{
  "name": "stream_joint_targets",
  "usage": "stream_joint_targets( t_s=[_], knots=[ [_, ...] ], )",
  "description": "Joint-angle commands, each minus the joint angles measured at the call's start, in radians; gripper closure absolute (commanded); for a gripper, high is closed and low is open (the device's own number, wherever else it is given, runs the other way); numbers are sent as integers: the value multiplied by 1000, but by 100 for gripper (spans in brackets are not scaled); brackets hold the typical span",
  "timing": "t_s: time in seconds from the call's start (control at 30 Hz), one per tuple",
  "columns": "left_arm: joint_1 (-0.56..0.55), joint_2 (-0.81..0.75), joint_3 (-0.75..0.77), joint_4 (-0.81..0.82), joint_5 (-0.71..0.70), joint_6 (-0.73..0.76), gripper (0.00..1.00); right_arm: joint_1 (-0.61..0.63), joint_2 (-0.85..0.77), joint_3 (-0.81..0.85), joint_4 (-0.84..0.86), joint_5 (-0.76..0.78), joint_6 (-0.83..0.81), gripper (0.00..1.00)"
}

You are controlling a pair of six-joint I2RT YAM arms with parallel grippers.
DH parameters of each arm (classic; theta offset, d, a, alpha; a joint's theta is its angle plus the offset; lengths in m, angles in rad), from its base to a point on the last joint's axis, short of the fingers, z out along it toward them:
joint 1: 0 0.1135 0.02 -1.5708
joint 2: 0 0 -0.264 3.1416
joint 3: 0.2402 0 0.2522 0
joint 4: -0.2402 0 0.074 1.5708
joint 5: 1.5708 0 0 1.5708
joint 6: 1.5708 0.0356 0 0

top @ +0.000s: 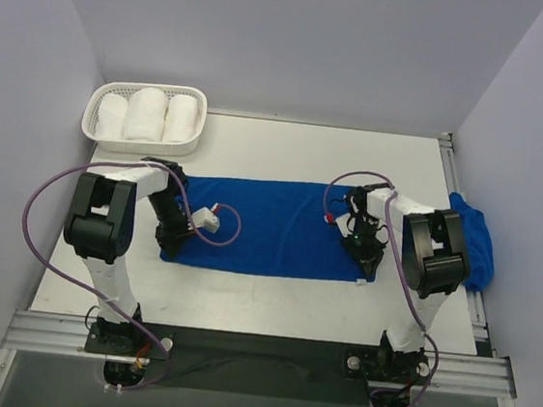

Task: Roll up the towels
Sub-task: Flatten the towel

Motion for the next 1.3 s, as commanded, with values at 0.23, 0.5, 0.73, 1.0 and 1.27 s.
stream_joint_targets(
  t_s=[0.23, 0.5, 0.73, 1.0, 1.27],
  knots=[
    [62, -104, -68, 122, 20, -12, 57, -5, 3, 11, -57, 10, -11, 87],
    [201, -312, -95, 150, 97, -72, 55, -2, -42, -13, -59, -9, -10, 87],
    [195, -349, -227, 268, 46, -132, 73, 4, -57, -27, -63, -23, -2, 88],
    [168, -295, -269, 363, 30, -232, 65, 4, -42, -31, -62, -17, -4, 88],
    [125, -231, -284, 481, -68, -334, 76, 3, -31, -39, -54, 11, -17, 89]
  ],
)
